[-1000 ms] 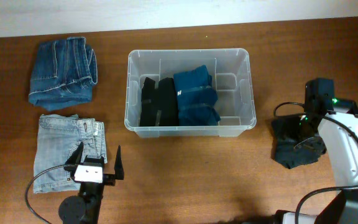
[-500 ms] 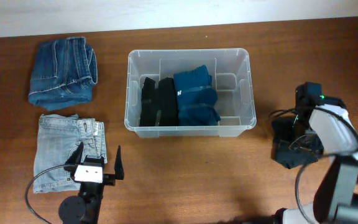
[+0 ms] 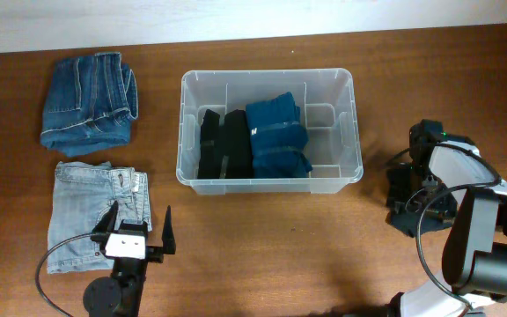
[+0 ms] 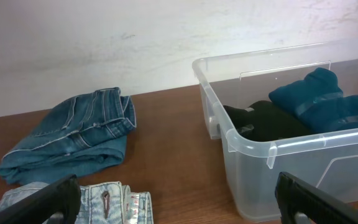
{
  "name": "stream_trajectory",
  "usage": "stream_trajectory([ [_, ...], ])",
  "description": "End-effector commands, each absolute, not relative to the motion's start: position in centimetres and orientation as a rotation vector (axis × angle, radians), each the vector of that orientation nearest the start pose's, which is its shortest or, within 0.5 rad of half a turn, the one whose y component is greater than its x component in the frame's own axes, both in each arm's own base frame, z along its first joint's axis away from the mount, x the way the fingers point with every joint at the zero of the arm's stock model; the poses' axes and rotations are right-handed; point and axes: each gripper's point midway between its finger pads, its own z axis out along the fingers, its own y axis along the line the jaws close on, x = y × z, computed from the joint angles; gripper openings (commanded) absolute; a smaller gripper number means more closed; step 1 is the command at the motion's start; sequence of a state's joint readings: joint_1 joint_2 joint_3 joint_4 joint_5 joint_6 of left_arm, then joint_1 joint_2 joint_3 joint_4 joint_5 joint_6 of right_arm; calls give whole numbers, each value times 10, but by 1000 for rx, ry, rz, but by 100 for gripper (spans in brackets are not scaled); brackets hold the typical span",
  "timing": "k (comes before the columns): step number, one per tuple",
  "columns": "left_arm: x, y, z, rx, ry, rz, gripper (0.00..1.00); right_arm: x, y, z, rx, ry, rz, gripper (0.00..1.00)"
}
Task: Pack container
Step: 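Lower the right gripper onto the black garment at right and grasp it, then lift the black garment with the right gripper and carry it over the bin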
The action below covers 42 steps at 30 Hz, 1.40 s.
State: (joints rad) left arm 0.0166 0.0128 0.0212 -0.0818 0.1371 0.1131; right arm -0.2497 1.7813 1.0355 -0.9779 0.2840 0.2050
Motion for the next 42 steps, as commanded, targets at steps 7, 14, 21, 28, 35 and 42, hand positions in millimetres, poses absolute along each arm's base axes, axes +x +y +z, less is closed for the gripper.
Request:
stream_trajectory([
  [7,245,-17,160,189,1632,6,99,271,-136,5,791,2999,-557,92],
  [14,245,-17,160,189,1632,6,100,294,-157,6,822,2874,-525,92],
  [21,245,-17,160,189,1632,6,100,322,-161,32,702,2847,-538,92],
  [28,245,-17,160,189,1632,6,100,336,-152,40,516,2873,-551,92],
  [35,245,-17,160,189,1632,6,99,331,-153,30,458,2925,-630,89],
  [42,245,-17,160,189,1633,6,99,331,-153,24,385,2946,-717,92],
])
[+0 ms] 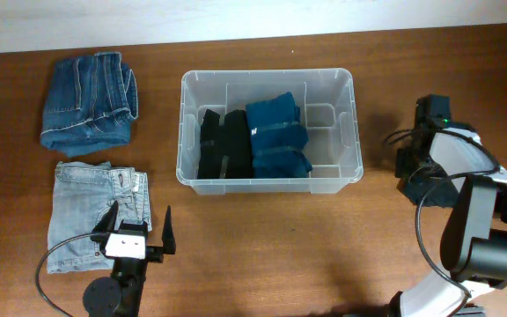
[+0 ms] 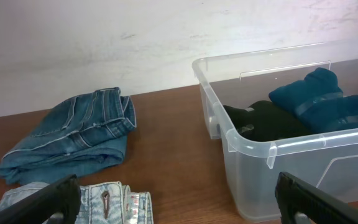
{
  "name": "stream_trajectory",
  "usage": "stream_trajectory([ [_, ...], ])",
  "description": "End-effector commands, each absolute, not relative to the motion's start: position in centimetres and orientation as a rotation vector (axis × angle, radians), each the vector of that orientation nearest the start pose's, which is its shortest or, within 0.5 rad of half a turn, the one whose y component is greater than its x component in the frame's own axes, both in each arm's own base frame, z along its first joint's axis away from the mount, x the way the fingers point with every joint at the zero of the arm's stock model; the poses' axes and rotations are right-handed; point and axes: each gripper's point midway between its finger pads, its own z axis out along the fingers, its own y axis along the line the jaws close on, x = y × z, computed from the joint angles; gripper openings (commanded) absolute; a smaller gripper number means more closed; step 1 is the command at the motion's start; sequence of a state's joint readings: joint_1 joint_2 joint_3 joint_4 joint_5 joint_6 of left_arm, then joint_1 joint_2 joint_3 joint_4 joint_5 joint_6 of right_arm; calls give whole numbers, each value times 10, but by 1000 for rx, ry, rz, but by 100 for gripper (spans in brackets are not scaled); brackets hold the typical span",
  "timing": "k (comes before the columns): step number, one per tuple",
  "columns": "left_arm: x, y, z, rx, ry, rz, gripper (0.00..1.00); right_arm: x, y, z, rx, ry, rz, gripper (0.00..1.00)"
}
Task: Pack container
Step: 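Lift the black garment with the right gripper and carry it over the bin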
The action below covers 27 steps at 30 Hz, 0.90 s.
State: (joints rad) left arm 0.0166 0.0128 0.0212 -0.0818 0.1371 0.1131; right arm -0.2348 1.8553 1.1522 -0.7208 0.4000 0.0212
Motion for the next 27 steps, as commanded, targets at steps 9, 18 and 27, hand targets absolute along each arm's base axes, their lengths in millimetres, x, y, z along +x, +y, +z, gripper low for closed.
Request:
stream_trajectory([
  [9,245,-17,160,189,1632,6,99,320,-161,1,367,3011,-826,91],
  [18,245,-17,160,189,1632,6,99,312,-165,-13,350,3055,-895,76],
  [27,245,-17,160,189,1632,6,99,313,-165,-17,383,3060,-832,50],
])
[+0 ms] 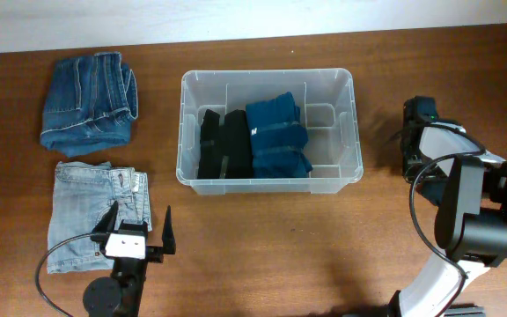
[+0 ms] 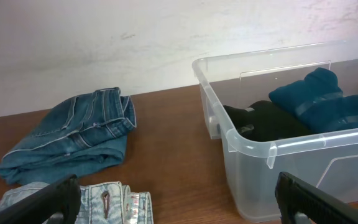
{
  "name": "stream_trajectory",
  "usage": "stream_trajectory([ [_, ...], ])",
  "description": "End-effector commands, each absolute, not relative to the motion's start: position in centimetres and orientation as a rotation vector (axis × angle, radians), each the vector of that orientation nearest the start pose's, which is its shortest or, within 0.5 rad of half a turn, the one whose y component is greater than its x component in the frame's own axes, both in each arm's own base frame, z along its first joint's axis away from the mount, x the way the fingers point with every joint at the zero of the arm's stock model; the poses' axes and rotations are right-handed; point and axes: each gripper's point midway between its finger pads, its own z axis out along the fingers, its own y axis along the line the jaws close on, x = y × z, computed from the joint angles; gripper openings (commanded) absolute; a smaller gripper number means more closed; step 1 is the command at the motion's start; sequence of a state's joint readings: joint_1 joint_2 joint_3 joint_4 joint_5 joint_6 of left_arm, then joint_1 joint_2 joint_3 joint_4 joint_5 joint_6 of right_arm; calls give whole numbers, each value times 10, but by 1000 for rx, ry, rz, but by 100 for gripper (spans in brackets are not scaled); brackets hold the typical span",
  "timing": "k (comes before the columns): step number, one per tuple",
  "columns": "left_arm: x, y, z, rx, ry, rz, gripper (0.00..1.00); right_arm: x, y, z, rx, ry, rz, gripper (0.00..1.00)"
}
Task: Pack container
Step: 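Lift the black garment with the right gripper and carry it over the bin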
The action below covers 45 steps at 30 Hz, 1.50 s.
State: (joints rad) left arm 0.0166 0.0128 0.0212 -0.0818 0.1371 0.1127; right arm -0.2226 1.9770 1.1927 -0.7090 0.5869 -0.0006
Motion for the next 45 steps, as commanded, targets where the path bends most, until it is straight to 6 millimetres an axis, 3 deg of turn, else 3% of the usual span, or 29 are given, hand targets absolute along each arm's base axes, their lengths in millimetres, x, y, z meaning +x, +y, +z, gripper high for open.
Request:
stream_trajectory([
  [1,245,-17,160,189,1632,6,99,313,-166,-18,389,3060,-820,49],
  [12,245,-17,160,189,1633,6,99,314,-165,-19,456,3046,-787,14],
  [17,245,-17,160,189,1632,6,99,321,-167,-1,524,3036,-787,4],
  [21,245,-17,160,189,1632,6,99,338,-171,37,614,2996,-784,4],
  [28,245,-17,160,189,1632,6,99,365,-171,132,769,2888,-746,4],
  [30,245,-17,160,189,1632,6,99,375,-157,165,735,2871,-681,4],
  [33,245,-17,160,189,1632,6,99,385,-136,198,677,2846,-614,4],
  [38,245,-17,160,189,1632,6,99,400,-77,256,559,2750,-501,4],
  [42,245,-17,160,189,1632,6,99,409,-22,288,446,2667,-416,4],
  [45,245,-17,160,189,1632,6,100,411,17,296,410,2630,-349,4],
])
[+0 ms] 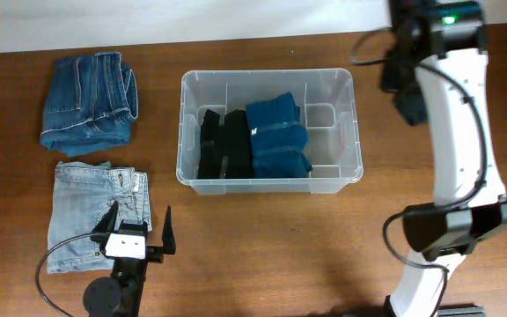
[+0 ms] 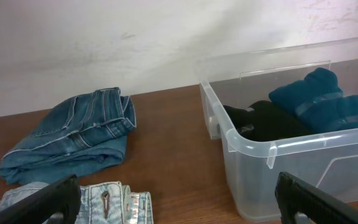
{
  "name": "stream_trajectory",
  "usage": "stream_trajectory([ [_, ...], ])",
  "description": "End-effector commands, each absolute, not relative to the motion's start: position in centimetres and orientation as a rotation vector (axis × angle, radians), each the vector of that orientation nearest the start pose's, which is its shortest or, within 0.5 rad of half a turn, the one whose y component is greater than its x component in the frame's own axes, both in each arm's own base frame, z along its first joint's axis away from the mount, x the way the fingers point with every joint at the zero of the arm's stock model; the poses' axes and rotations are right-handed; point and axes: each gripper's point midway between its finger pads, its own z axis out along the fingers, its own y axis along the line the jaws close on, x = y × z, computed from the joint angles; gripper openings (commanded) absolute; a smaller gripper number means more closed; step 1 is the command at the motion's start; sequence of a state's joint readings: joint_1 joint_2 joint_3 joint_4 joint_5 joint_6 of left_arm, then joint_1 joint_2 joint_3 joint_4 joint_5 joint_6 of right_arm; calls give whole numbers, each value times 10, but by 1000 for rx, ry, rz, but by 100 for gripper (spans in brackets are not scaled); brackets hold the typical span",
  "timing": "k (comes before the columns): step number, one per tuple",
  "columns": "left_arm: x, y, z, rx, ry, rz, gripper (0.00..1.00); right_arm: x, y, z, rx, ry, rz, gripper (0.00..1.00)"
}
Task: Pack container
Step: 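Lift the black garment with the right gripper and carry it over the bin, then lower the black garment into the bin's right side and press it down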
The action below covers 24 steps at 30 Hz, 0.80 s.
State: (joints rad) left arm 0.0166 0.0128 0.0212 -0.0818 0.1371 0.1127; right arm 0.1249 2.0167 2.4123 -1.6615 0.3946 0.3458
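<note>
The clear plastic container (image 1: 349, 132) stands mid-table and holds folded black clothes (image 1: 223, 143) beside folded dark-blue clothes (image 1: 277, 135); its right end compartment shows nothing in it. Dark-blue jeans (image 1: 89, 101) lie folded at the far left, and light-blue jeans (image 1: 91, 211) lie in front of them. My left gripper (image 1: 141, 225) stands open at the light jeans' right edge, holding nothing. In the left wrist view the container (image 2: 272, 152), the dark jeans (image 2: 73, 140) and the light jeans (image 2: 114, 202) show between the open fingers (image 2: 39, 202). My right gripper (image 1: 407, 92) hangs high beyond the container's right end; its jaws are unclear.
The white right arm (image 1: 460, 132) stretches from the front right edge up along the table's right side. A pale wall (image 2: 166, 43) runs along the table's far edge.
My right arm has risen and reached toward the far right corner, its gripper now near the container's far right end. The left arm, clothes and container have not moved.
My right gripper sat low on the table at the right, then a little farther back at each following moment, and now it is raised high near the far edge. The left gripper stayed open by the light jeans throughout.
</note>
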Motion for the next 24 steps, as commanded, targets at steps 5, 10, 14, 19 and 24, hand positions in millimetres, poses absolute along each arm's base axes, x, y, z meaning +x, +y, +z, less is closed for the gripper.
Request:
stream_trajectory([
  [5,245,-17,160,189,1632,6,99,414,73,293,434,2590,-246,4],
  [10,245,-17,160,189,1632,6,99,420,117,289,355,2569,-180,4],
  [14,245,-17,160,189,1632,6,99,426,130,268,358,2602,-200,4],
  [19,245,-17,160,189,1632,6,99,433,142,223,333,2714,-232,4],
  [24,245,-17,160,189,1632,6,99,438,146,183,313,2799,-297,4],
])
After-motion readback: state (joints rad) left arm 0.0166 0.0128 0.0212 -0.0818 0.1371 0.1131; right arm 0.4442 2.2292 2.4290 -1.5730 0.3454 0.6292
